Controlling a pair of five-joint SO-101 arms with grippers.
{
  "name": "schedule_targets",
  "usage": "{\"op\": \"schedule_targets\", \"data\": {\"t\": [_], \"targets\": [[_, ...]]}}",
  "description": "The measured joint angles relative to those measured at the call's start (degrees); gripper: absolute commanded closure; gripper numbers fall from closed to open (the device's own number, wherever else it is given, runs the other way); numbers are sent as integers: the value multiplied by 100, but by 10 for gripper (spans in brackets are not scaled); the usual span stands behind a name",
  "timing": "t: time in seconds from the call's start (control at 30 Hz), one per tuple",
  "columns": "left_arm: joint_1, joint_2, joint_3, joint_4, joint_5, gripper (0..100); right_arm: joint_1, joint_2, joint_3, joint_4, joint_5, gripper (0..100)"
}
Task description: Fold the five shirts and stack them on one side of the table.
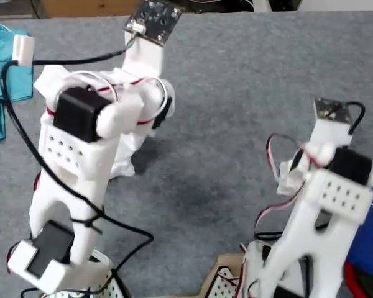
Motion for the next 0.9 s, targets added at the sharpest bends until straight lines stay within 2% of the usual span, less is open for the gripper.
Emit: {"op": "schedule_targets", "data": {"t": [0.07,0.13,0.23,0.33,0.43,0.6,0.77,0.9], "targets": [[53,-185,70,0,44,759,-9,-413,211,0,0,731],[9,-448,70,0,334,705,-167,-730,237,9,0,731],[-448,-914,70,0,1037,704,-695,-923,229,-9,0,731],[-1099,-1310,114,0,1178,704,-1415,-879,132,-255,-26,731],[-2233,-1495,308,0,1169,704,-2119,-457,-158,-624,-413,731],[-4888,-1503,1029,0,1160,704,-3393,985,-993,-1424,-941,729],[-7429,-1503,2057,0,870,704,-4949,3051,-2629,-1987,-1055,729],[-8519,-1503,2936,0,360,704,-5705,5037,-4457,-2453,-1064,729]]}}
